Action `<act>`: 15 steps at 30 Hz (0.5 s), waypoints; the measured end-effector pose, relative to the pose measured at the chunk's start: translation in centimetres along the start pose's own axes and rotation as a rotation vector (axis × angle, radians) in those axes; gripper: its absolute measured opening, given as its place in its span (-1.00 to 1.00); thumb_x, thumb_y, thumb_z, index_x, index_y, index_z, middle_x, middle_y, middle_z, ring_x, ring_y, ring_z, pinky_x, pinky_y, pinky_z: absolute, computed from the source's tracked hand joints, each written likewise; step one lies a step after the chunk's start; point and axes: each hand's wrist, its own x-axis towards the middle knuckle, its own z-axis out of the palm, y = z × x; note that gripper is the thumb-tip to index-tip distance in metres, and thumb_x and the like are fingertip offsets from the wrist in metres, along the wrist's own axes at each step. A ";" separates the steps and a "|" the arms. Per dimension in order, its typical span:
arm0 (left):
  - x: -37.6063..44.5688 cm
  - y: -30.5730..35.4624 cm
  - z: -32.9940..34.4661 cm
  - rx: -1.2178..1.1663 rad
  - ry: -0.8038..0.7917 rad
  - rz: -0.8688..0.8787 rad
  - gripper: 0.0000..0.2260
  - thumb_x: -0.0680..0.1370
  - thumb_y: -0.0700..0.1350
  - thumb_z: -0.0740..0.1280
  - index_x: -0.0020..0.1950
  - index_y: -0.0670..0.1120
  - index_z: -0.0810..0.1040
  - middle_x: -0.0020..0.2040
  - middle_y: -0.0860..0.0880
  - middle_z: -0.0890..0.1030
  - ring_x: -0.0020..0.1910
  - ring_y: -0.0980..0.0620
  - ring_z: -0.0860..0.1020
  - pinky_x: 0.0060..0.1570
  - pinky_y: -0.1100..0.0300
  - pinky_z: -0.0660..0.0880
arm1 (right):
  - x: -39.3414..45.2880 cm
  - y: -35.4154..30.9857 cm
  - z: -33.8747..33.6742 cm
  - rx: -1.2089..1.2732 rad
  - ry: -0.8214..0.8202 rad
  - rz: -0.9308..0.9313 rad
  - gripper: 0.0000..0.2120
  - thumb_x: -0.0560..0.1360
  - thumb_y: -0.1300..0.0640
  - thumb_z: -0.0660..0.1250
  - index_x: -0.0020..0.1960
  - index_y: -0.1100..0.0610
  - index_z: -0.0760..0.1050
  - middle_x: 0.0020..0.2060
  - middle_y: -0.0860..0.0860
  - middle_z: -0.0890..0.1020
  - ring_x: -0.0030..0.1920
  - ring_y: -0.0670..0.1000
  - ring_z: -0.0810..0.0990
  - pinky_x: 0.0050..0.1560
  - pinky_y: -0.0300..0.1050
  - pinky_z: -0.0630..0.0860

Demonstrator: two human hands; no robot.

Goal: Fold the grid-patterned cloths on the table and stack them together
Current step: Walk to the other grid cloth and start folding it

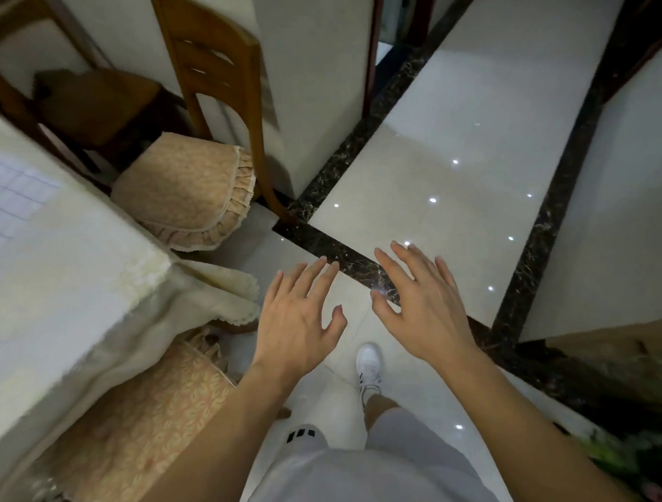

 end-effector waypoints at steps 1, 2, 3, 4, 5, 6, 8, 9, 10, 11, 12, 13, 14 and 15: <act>1.2 0.2 -0.3 0.005 0.004 -0.027 -0.45 0.56 0.15 0.12 0.55 0.05 0.28 0.51 0.01 0.38 0.51 -0.06 0.30 0.52 -0.09 0.12 | 1.6 0.4 -0.3 0.000 -0.016 -0.032 -0.37 0.54 -0.23 -0.01 0.54 0.00 0.29 0.51 0.07 0.35 0.52 0.12 0.28 0.50 0.24 0.21; 2.3 0.3 -0.6 0.007 0.006 -0.056 -0.45 0.56 0.16 0.11 0.55 0.06 0.28 0.51 0.01 0.38 0.51 -0.05 0.29 0.52 -0.09 0.12 | 3.2 0.8 -0.6 0.000 -0.033 -0.065 -0.36 0.54 -0.24 -0.02 0.54 0.00 0.29 0.51 0.08 0.35 0.52 0.12 0.29 0.50 0.25 0.22; 3.4 0.5 -1.0 0.007 0.009 -0.088 -0.45 0.56 0.16 0.10 0.55 0.06 0.28 0.51 0.01 0.37 0.51 -0.05 0.29 0.52 -0.10 0.12 | 4.7 1.1 -0.8 0.004 -0.049 -0.099 -0.36 0.54 -0.25 -0.03 0.53 0.00 0.29 0.51 0.08 0.36 0.52 0.13 0.30 0.49 0.26 0.24; 4.4 0.6 -1.4 0.005 0.015 -0.121 -0.44 0.56 0.16 0.10 0.55 0.05 0.27 0.52 0.01 0.37 0.51 -0.05 0.29 0.53 -0.10 0.13 | 6.3 1.3 -0.9 0.009 -0.061 -0.132 -0.36 0.54 -0.25 -0.02 0.53 0.00 0.29 0.50 0.08 0.36 0.51 0.14 0.31 0.48 0.27 0.25; 5.2 0.6 -1.7 0.001 0.024 -0.147 -0.44 0.56 0.16 0.09 0.55 0.05 0.27 0.52 0.01 0.37 0.51 -0.04 0.28 0.53 -0.10 0.14 | 7.5 1.5 -1.0 0.012 -0.064 -0.164 -0.37 0.55 -0.24 0.00 0.53 0.01 0.30 0.50 0.09 0.37 0.51 0.14 0.32 0.47 0.27 0.26; 5.9 0.6 -1.9 0.002 0.035 -0.177 -0.44 0.55 0.16 0.10 0.55 0.05 0.28 0.51 0.01 0.37 0.52 -0.04 0.28 0.53 -0.10 0.15 | 8.8 1.6 -1.0 0.016 -0.066 -0.198 -0.39 0.55 -0.23 0.03 0.52 0.01 0.31 0.49 0.09 0.38 0.50 0.15 0.33 0.47 0.27 0.26; 7.1 0.3 -2.4 0.003 0.063 -0.248 -0.45 0.55 0.15 0.12 0.54 0.05 0.29 0.51 0.02 0.38 0.52 -0.04 0.28 0.52 -0.11 0.17 | 11.6 1.7 -0.8 0.019 -0.086 -0.275 -0.41 0.56 -0.20 0.10 0.52 0.01 0.31 0.49 0.09 0.38 0.50 0.14 0.33 0.47 0.25 0.23; 7.5 0.0 -2.7 0.002 0.076 -0.279 -0.45 0.55 0.14 0.14 0.54 0.05 0.29 0.51 0.02 0.38 0.51 -0.05 0.28 0.51 -0.12 0.19 | 12.9 1.5 -0.8 0.018 -0.101 -0.313 -0.41 0.56 -0.19 0.11 0.53 0.00 0.30 0.50 0.08 0.36 0.51 0.13 0.31 0.48 0.23 0.20; 7.7 -0.4 -2.9 0.002 0.084 -0.311 -0.45 0.55 0.14 0.14 0.54 0.05 0.29 0.51 0.02 0.38 0.51 -0.05 0.29 0.50 -0.13 0.21 | 14.1 1.2 -0.7 0.017 -0.119 -0.350 -0.41 0.56 -0.19 0.10 0.54 0.00 0.27 0.51 0.07 0.35 0.52 0.11 0.28 0.49 0.21 0.16; 7.9 -0.8 -3.1 0.005 0.090 -0.345 -0.45 0.55 0.14 0.14 0.54 0.04 0.29 0.51 0.02 0.37 0.51 -0.05 0.29 0.48 -0.14 0.23 | 15.2 0.7 -0.6 0.016 -0.136 -0.385 -0.40 0.57 -0.20 0.08 0.55 -0.01 0.25 0.52 0.06 0.33 0.53 0.10 0.26 0.50 0.19 0.14; 7.9 -1.2 -3.4 0.011 0.098 -0.375 -0.46 0.55 0.14 0.14 0.54 0.04 0.30 0.51 0.01 0.37 0.51 -0.05 0.29 0.46 -0.14 0.25 | 16.2 0.2 -0.5 0.018 -0.151 -0.416 -0.40 0.57 -0.21 0.06 0.56 -0.02 0.24 0.53 0.05 0.32 0.54 0.09 0.24 0.51 0.18 0.13; 7.9 -1.7 -3.6 0.015 0.111 -0.403 -0.46 0.56 0.14 0.14 0.53 0.03 0.31 0.51 0.01 0.38 0.51 -0.06 0.30 0.45 -0.14 0.27 | 17.0 -0.3 -0.3 0.027 -0.163 -0.443 -0.39 0.57 -0.22 0.03 0.56 -0.03 0.23 0.53 0.05 0.32 0.54 0.09 0.23 0.51 0.17 0.13; 7.8 -2.1 -3.8 0.018 0.129 -0.434 -0.46 0.55 0.13 0.14 0.53 0.02 0.32 0.50 0.00 0.39 0.50 -0.06 0.31 0.44 -0.13 0.28 | 17.8 -1.0 -0.1 0.038 -0.176 -0.472 -0.39 0.57 -0.23 0.01 0.56 -0.03 0.22 0.53 0.05 0.31 0.55 0.08 0.23 0.51 0.16 0.12; 7.7 -2.6 -4.0 0.021 0.148 -0.466 -0.46 0.55 0.13 0.14 0.52 0.01 0.34 0.50 -0.01 0.40 0.49 -0.07 0.33 0.45 -0.13 0.28 | 18.6 -1.6 0.1 0.046 -0.189 -0.503 -0.38 0.57 -0.24 0.00 0.56 -0.03 0.22 0.53 0.04 0.31 0.55 0.08 0.22 0.52 0.15 0.11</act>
